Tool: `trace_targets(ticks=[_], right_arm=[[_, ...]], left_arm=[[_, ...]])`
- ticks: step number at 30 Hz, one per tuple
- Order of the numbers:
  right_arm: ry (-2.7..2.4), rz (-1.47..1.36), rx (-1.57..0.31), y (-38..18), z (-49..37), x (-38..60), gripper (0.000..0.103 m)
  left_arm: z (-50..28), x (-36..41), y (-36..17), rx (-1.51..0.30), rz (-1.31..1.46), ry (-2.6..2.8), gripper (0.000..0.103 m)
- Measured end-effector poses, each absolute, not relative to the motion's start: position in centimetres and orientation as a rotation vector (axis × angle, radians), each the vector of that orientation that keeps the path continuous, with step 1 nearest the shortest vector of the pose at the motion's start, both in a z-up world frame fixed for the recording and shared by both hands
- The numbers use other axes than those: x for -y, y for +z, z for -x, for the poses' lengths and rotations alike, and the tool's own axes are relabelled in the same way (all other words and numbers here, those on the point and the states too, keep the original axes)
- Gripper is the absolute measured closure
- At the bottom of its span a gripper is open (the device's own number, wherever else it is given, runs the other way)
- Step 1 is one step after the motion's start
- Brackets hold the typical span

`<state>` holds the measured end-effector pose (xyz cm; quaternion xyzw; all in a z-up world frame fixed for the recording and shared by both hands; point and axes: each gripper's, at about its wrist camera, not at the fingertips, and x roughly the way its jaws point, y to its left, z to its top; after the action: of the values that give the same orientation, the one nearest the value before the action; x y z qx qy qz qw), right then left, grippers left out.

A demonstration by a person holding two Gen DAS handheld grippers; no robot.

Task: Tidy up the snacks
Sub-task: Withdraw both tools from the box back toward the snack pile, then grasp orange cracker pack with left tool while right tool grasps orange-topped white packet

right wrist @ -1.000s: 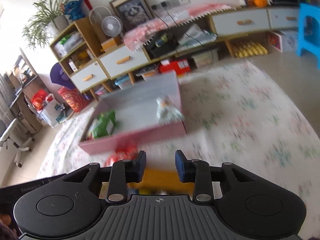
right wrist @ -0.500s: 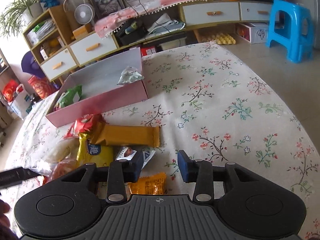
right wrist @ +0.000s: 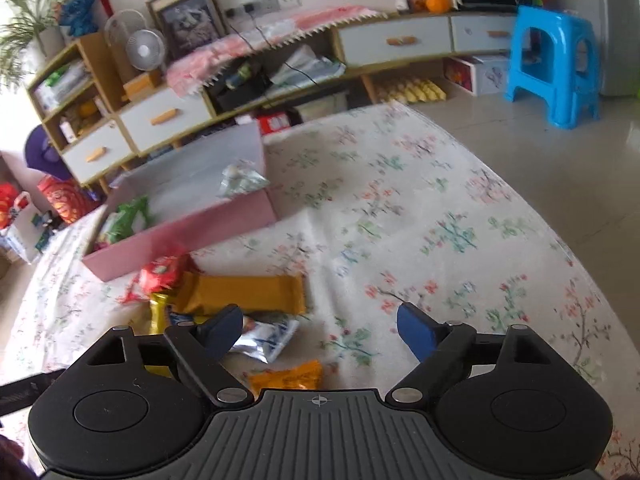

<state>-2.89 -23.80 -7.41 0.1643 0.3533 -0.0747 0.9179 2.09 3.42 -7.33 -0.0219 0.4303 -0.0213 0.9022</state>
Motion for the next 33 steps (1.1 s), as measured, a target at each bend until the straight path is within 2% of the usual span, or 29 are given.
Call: trace_targets(ticks=[4,10,26,33], right_arm=[[-0.136,-0.265,-0.678,-6.5,3.1,23.6,0.007],[-0.152,-0.223,-0.640,-5.5,3.3,24.6,0.004],[-0.084,-0.261,-0.748,-7.6,2.3,25.7,0.004],[-0.026,-0.250,-0.778,-7.4,2.4,24.4,0.004]], left_arm=[[-1.8,-3.0,-6.8,-0.883,0.045,-0.086,0.002],[-1.6,-2.9,-6.6,-0.876,0.016,-0.119,0.003],[-1.4,-5.7,-6.3,-0.886,-0.082,-0.151,0.004],[-1.6,-3.8,-7.2,-0.873,-0.128,-0.221,0.004]])
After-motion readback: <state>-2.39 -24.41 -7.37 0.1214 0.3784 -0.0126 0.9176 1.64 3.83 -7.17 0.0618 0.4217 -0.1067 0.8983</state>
